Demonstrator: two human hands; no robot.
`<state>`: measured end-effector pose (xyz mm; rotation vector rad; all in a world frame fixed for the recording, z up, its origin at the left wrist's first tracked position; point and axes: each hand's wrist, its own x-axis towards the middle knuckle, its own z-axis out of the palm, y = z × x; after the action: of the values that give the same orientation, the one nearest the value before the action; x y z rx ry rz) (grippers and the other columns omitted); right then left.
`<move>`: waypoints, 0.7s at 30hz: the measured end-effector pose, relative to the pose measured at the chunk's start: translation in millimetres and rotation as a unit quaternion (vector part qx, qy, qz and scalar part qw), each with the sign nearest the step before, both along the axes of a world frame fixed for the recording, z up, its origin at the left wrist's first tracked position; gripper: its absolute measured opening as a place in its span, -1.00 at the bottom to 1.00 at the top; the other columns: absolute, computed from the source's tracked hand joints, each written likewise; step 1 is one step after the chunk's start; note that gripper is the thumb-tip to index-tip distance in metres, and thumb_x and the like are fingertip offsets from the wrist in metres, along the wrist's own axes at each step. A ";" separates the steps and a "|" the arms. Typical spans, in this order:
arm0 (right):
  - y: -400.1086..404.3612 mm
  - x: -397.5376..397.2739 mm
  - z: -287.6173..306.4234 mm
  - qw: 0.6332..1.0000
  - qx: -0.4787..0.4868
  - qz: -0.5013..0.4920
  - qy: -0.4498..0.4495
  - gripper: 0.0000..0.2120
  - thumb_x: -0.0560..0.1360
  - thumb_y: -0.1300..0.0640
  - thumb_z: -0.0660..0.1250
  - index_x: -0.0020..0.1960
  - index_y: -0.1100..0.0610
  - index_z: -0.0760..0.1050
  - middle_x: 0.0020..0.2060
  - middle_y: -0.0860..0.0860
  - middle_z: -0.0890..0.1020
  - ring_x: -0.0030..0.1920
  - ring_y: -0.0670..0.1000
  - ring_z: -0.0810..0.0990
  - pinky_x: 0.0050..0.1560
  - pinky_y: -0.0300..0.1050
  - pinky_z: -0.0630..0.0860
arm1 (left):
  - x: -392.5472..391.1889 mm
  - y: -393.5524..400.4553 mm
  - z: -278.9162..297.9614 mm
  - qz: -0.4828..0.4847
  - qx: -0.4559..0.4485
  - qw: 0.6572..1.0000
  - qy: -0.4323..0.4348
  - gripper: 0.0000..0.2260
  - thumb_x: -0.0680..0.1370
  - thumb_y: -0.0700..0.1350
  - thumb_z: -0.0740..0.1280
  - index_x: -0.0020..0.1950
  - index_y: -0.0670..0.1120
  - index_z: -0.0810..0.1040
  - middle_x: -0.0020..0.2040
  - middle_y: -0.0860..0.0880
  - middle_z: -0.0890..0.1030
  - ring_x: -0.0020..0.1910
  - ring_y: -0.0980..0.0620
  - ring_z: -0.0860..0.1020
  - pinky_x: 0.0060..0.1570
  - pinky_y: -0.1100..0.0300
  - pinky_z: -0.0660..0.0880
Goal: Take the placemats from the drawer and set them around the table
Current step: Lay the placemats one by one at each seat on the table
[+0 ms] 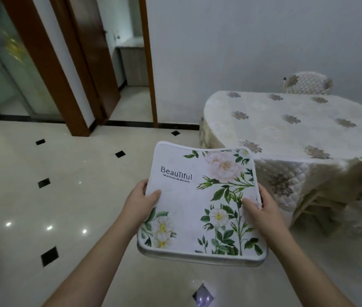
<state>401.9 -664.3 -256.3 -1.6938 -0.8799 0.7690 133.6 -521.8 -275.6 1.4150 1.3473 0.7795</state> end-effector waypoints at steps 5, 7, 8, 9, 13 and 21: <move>53.7 -28.2 -7.0 1.000 -0.007 0.022 0.001 -0.60 0.55 0.18 0.30 0.26 -0.25 0.41 0.05 -0.14 0.66 -0.03 -0.04 0.69 0.00 0.14 0.64 | -35.7 39.8 -4.1 0.033 -0.001 0.999 -0.014 -0.61 0.51 -0.09 0.40 0.32 -0.07 0.47 0.12 -0.04 0.65 -0.01 -0.01 0.66 0.03 -0.01 0.60; 73.5 -34.5 -7.5 0.999 -0.013 0.036 0.006 -0.58 0.55 0.18 0.30 0.28 -0.24 0.40 0.03 -0.14 0.67 -0.07 -0.05 0.70 -0.04 0.14 0.65 | -43.9 54.2 -8.8 0.049 -0.009 0.998 -0.026 -0.65 0.56 -0.19 0.37 0.34 -0.05 0.44 0.08 0.02 0.64 -0.06 0.10 0.65 -0.11 0.17 0.58; 83.6 -35.7 -7.6 0.999 -0.014 0.043 0.007 -0.58 0.55 0.19 0.29 0.28 -0.25 0.40 0.03 -0.14 0.67 -0.09 -0.07 0.70 -0.06 0.12 0.66 | -45.5 61.6 -11.5 0.054 -0.009 0.998 -0.032 -0.64 0.57 -0.20 0.36 0.35 -0.04 0.42 0.05 0.05 0.64 -0.08 0.14 0.65 -0.17 0.23 0.55; 93.8 -35.5 -7.5 0.999 -0.014 0.048 0.009 -0.58 0.56 0.19 0.29 0.27 -0.25 0.40 0.03 -0.14 0.67 -0.08 -0.07 0.70 -0.06 0.11 0.66 | -45.6 68.8 -13.6 0.059 -0.009 0.998 -0.038 -0.63 0.57 -0.20 0.35 0.37 -0.03 0.41 0.04 0.06 0.64 -0.08 0.15 0.65 -0.18 0.24 0.54; 135.3 -24.0 -10.8 0.998 -0.018 0.058 0.008 -0.58 0.55 0.17 0.30 0.29 -0.24 0.42 0.03 -0.12 0.68 -0.06 -0.03 0.71 -0.03 0.15 0.65 | -36.6 101.6 -20.5 0.074 -0.016 0.995 -0.059 -0.60 0.57 -0.22 0.35 0.39 -0.01 0.40 0.07 0.04 0.65 -0.06 0.04 0.67 -0.04 0.06 0.59; 237.8 37.5 -16.3 0.997 -0.003 0.073 0.003 -0.55 0.55 0.16 0.30 0.26 -0.33 0.37 -0.02 -0.14 0.68 -0.11 -0.09 0.71 -0.09 0.04 0.67 | 22.5 201.4 -19.4 0.065 -0.021 0.996 -0.064 -0.52 0.58 -0.19 0.35 0.42 0.15 0.32 0.08 -0.04 0.68 -0.11 -0.07 0.71 -0.10 -0.05 0.63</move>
<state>439.4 -426.5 -272.7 -1.6453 -1.0057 0.8750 156.2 -320.4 -295.0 1.2322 1.3594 0.9061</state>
